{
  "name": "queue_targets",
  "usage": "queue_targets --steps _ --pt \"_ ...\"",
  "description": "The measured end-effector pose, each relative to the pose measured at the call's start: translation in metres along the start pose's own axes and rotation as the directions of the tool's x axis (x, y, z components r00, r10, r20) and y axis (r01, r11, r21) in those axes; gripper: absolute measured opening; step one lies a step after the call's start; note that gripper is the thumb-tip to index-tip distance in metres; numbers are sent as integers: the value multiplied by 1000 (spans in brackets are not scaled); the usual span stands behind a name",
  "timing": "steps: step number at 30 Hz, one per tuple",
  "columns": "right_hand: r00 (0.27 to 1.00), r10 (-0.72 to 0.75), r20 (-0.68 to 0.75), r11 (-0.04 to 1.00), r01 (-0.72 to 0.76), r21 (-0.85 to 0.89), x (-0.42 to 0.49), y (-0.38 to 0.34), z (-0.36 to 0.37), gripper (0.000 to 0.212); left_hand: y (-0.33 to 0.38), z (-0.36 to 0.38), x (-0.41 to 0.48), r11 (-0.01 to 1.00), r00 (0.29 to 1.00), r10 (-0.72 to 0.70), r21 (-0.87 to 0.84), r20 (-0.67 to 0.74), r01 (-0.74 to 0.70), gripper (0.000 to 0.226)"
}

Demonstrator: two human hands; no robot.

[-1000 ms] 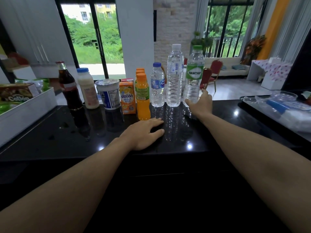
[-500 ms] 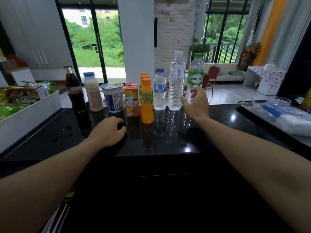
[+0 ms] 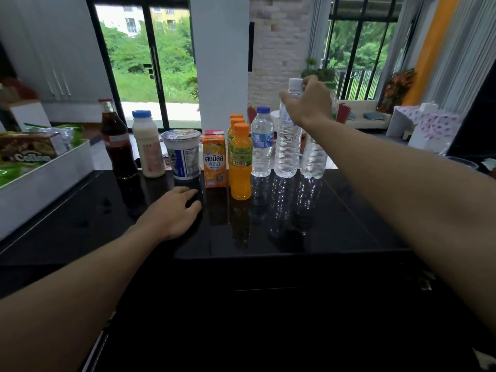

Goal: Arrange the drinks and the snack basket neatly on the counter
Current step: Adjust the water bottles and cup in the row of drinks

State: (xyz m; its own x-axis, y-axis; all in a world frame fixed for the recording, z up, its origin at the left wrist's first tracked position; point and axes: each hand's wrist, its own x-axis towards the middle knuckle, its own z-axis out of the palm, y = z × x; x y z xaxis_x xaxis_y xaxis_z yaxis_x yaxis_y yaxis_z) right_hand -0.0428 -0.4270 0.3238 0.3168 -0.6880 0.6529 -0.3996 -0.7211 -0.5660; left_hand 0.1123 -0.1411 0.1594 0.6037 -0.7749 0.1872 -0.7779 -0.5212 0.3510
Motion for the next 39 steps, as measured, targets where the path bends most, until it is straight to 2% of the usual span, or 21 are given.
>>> queue_targets --steps 2,6,9,11,14,17,26,33,39 --pt "1000 4 -11 998 -4 -63 5 -2 -1 35 0 0 0 1000 1000 -2 5 -1 2 59" --pt "1000 22 17 998 -21 -61 10 -5 -5 34 0 1 -1 1000 1000 1 12 -9 -1 60" --pt "995 29 91 998 -24 -58 11 -11 -11 9 2 0 -2 1000 1000 -6 16 -11 6 60" --pt "992 21 122 999 -15 -49 9 -17 -13 24 3 0 -2 1000 1000 -14 20 -12 14 60" --pt "990 1 139 996 12 -90 6 -21 -15 30 4 -1 -3 1000 1000 -18 23 -12 18 60" --pt "990 -25 136 995 38 -97 5 -15 -14 50 4 -1 -3 1000 1000 -14 25 -13 14 60" --pt "982 -96 165 980 122 -156 2 -9 -20 40 4 0 -2 1000 1000 -19 22 -12 19 60" --pt "972 -104 209 977 139 -160 1 -7 -21 65 4 -1 -3 1000 1000 -19 23 -12 19 60" --pt "972 -93 217 982 125 -139 3 -7 -21 59 4 -1 -3 999 1000 -21 27 -8 21 60"
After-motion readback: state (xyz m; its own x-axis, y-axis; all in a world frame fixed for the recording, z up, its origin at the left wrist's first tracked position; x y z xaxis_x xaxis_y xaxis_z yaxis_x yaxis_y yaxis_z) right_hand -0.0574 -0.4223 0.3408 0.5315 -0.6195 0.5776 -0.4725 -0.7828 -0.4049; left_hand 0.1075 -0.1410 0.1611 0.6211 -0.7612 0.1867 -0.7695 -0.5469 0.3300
